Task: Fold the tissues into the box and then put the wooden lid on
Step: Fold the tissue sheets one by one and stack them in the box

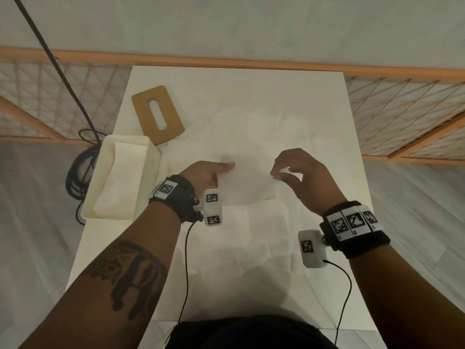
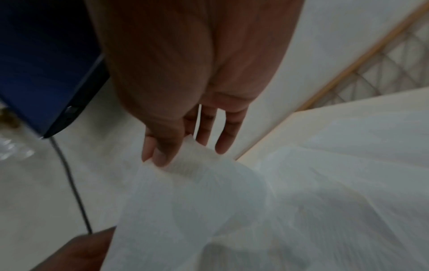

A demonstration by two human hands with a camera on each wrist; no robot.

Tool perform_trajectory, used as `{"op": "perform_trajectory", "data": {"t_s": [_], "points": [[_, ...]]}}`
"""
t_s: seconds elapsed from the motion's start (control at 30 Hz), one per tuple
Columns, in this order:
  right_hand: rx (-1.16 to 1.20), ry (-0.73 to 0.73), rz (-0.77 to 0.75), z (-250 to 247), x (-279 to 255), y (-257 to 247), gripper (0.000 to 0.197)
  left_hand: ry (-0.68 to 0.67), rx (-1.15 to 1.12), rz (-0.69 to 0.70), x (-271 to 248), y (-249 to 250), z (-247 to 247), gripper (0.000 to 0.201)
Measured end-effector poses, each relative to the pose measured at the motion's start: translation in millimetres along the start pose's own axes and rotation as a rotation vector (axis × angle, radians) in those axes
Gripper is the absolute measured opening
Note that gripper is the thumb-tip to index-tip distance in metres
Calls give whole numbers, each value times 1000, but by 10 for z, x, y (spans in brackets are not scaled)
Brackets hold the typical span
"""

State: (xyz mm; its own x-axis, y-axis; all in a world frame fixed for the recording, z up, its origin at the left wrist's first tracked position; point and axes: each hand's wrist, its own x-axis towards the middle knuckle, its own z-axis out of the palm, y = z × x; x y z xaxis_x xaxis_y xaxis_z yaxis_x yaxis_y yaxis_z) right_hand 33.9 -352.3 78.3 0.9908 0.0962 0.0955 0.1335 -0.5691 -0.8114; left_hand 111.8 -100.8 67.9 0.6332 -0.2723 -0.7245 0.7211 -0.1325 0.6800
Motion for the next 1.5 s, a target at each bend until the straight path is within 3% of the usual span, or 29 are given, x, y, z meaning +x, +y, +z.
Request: {"op": "perform_trajectory", "data": {"t_s": [0.07,0.17,0.2,0.27,0.37,0.5,0.63,0.87,1.03,1.13,1.23,1.33,1.5], "points": [[131,78,192,44,-35,56,20,-44,-205,16,-132,-68,29,21],[761,158,785,164,-17,87,49,-106,-524,57,-251,-226,59,30],[940,125,928,200,0,113,62,-104,-586,93,-263,-292,71,30],[1088,-40,1049,251,34,139,79,-52,-645,190,-244,-415,87,29],[1057,-223,1027,318,62,151,79,-11,-610,246,-250,-521,111,32],[1040,-378,904,338,67,190,49,-54,-509,230,-270,-606,-10,40],[878,-226,846,312,143,252,46,-1,-404,309,-186,-561,-196,30],[687,-251,771,125,156,321,37,109,-68,348,-168,-534,-474,21],[559,-215,685,108,134,342,27,99,-16,412,-162,-549,-394,40],[515,-223,701,110,113,306,26,85,161,406,-154,-536,-404,55],[523,-208,713,100,115,286,26,57,319,386,-174,-507,-415,53],[622,-188,763,103,129,276,44,7,295,335,-103,-536,-474,55],[838,-165,830,87,165,241,40,-34,89,148,-93,-520,-479,55]]}}
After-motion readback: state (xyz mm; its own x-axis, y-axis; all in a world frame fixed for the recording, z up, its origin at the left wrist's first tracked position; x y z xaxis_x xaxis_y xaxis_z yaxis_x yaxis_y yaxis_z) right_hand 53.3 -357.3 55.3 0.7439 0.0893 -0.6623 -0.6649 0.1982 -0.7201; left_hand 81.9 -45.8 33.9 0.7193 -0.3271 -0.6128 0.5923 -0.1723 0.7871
